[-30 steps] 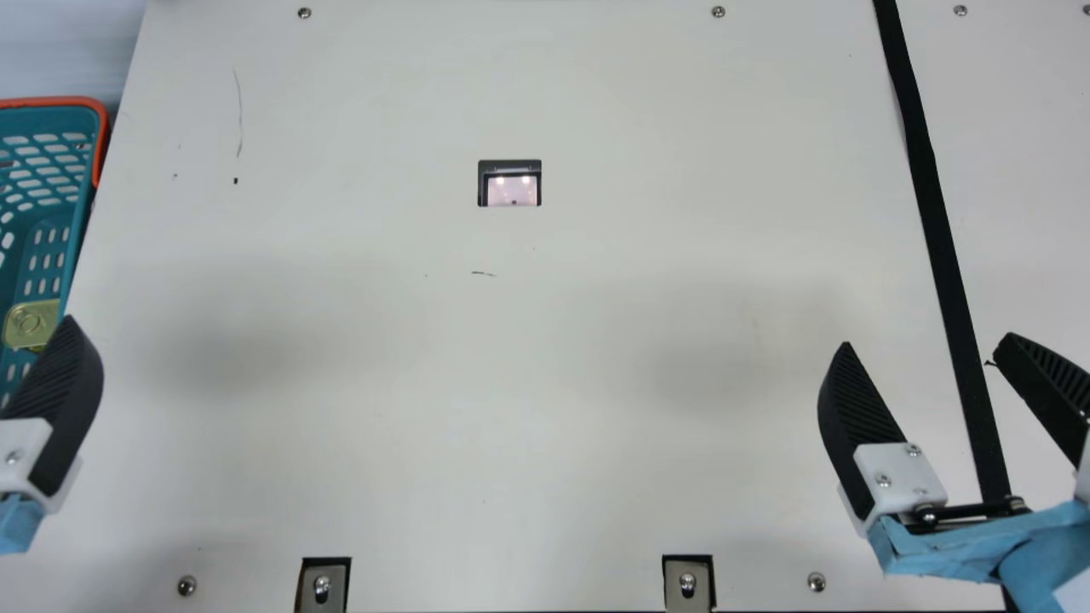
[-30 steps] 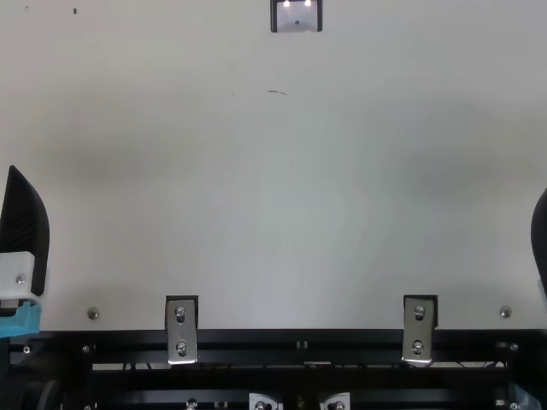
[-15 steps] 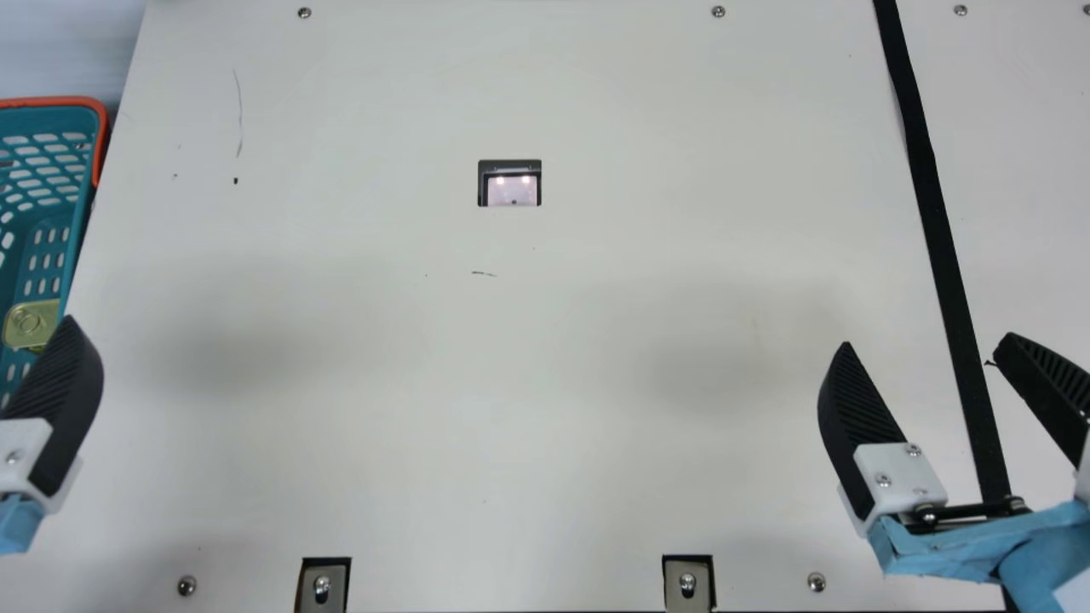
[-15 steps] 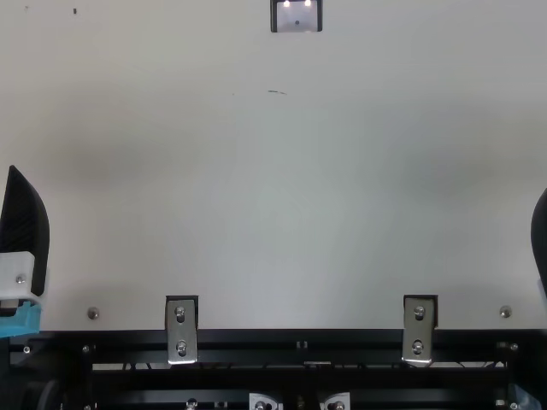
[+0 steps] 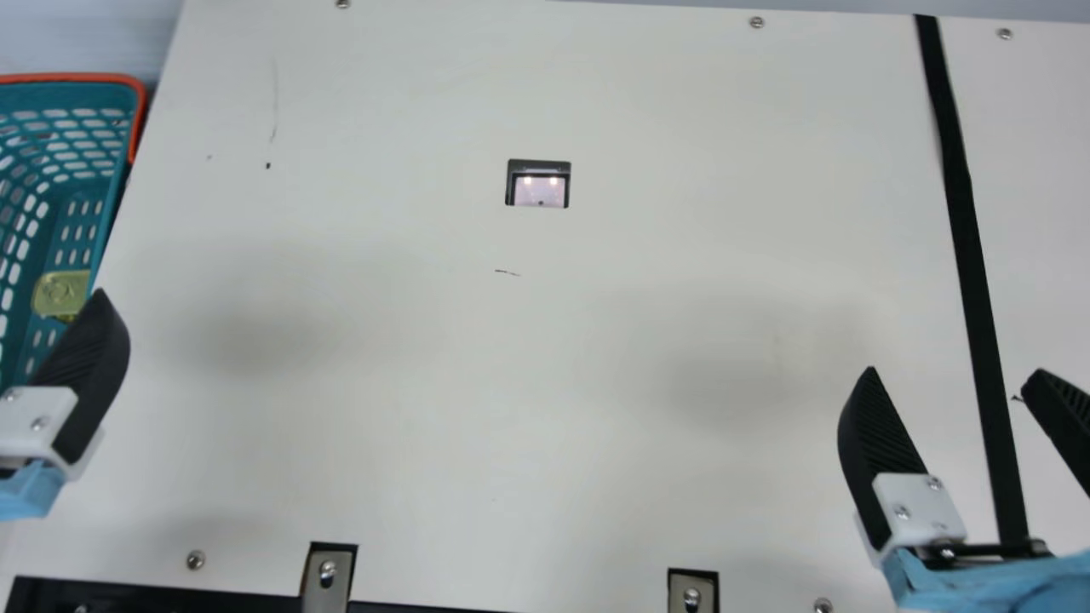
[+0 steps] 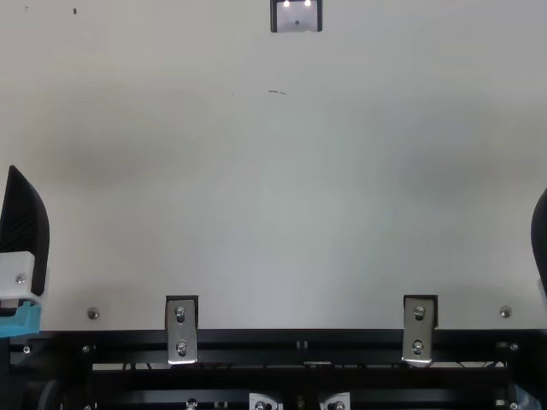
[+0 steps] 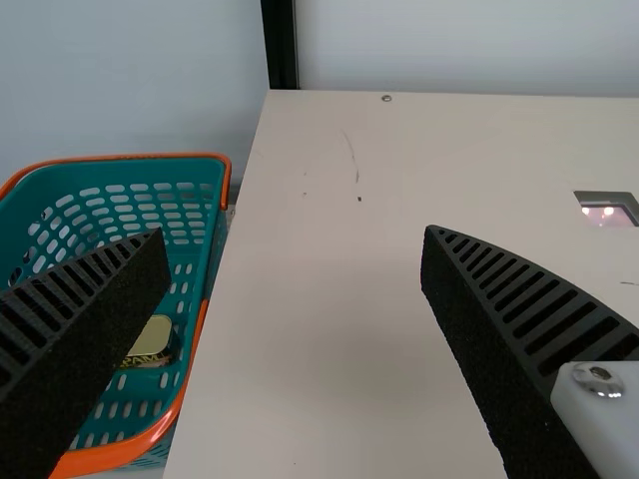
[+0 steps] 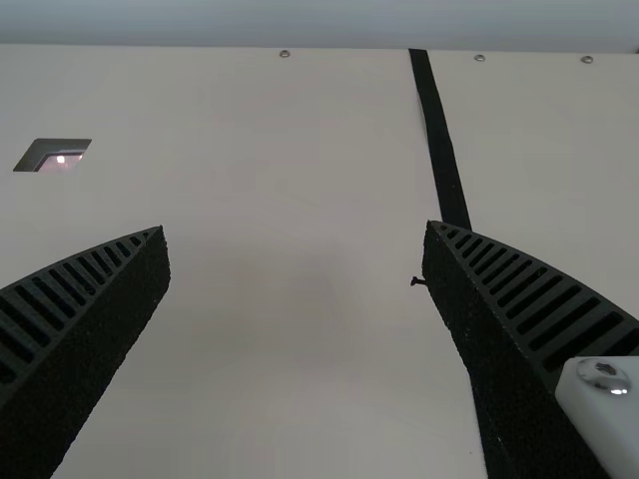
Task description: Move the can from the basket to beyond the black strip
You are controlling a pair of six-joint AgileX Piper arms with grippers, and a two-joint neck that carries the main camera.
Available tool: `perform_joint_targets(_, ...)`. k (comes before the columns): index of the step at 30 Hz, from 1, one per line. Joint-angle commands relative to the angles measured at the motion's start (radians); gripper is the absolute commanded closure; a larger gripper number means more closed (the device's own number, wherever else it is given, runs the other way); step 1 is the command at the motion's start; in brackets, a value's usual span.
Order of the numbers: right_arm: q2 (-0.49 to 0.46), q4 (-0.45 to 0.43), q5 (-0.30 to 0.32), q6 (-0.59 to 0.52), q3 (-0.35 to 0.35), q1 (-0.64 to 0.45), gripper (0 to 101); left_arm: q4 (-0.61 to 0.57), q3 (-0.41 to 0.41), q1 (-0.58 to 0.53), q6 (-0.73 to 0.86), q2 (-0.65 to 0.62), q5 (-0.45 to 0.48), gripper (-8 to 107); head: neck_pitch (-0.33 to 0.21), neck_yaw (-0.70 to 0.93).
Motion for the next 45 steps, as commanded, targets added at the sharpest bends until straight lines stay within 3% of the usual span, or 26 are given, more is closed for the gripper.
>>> perform_joint_targets(1, 0.0, 0.0, 0.0, 0.0, 0.0, 0.0, 0, 0.0, 0.0, 0.0, 0.0, 0.0, 0.0, 9, -0.018, 0.041)
perform_joint_targets(18, 0.0, 0.0, 0.0, 0.0, 0.0, 0.0, 0, 0.0, 0.0, 0.0, 0.0, 0.0, 0.0, 9, -0.028, 0.331)
perform_joint_targets(34, 0.0, 0.0, 0.0, 0.0, 0.0, 0.0, 0, 0.0, 0.0, 0.0, 0.0, 0.0, 0.0, 9, -0.185, 0.34)
perform_joint_targets(45, 0.0, 0.0, 0.0, 0.0, 0.0, 0.0, 0, 0.0, 0.0, 0.0, 0.0, 0.0, 0.0, 9, -0.185, 0.34)
